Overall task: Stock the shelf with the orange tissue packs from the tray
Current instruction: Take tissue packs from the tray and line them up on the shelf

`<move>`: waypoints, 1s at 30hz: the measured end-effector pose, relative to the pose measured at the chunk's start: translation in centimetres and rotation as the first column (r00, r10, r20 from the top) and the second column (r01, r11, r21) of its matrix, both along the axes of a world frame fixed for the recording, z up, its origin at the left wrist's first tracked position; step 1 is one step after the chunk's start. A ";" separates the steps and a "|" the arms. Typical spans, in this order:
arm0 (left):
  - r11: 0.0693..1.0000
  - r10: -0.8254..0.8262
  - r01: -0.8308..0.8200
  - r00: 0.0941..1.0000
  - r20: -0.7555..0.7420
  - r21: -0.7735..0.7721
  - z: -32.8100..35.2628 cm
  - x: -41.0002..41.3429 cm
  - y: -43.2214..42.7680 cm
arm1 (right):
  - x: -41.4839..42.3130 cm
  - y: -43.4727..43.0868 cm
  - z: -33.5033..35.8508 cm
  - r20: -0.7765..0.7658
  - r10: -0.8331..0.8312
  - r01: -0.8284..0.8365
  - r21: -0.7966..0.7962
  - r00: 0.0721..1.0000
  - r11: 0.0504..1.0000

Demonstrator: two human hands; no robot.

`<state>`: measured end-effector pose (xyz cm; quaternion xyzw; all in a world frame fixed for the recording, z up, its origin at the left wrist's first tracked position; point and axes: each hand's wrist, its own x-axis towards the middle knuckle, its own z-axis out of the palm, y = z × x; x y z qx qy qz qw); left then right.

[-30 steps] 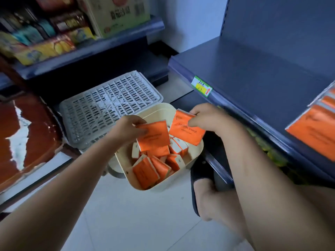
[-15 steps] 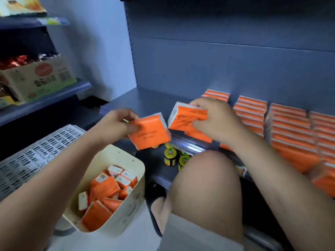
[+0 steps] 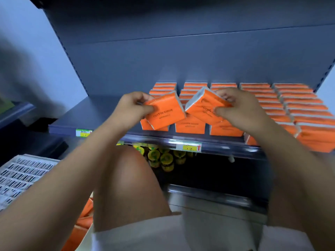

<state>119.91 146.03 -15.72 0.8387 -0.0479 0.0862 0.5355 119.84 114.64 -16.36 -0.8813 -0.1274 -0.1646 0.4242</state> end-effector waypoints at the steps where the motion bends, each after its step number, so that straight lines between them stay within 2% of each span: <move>1: 1.000 -0.002 0.002 1.000 0.017 -0.015 -0.7 0.3 -0.6 | -0.1 -0.6 -0.3 0.000 -0.010 0.010 0.020 1.000 1.000; 5: 0.999 -0.032 0.032 0.997 0.075 0.007 -3.7 1.2 -2.9 | -0.6 -3.0 -0.7 -0.023 -0.017 0.017 0.005 1.000 1.000; 8: 0.991 -0.077 0.061 0.989 0.125 0.122 -5.1 2.0 -4.4 | -0.7 -4.2 -1.0 -0.046 -0.036 0.034 -0.052 0.998 0.998; 11: 0.956 -0.148 0.087 0.968 0.204 0.280 -5.9 2.9 -5.1 | -0.7 -4.7 -1.9 -0.054 -0.059 0.048 -0.185 0.997 0.982; 16: 0.911 -0.217 0.104 0.944 0.248 0.399 -7.1 4.6 -5.7 | -0.7 -4.3 -2.5 -0.004 -0.098 0.088 -0.408 0.995 0.909; 21: 0.876 -0.234 0.091 0.939 0.252 0.473 -7.7 5.4 -6.8 | -0.4 -4.4 -3.0 0.052 -0.091 0.105 -0.556 0.994 0.824; 30: 0.782 -0.262 0.006 0.910 0.320 0.624 -7.8 4.3 -7.5 | 0.0 -4.1 -3.7 0.084 -0.100 0.130 -0.679 0.991 0.723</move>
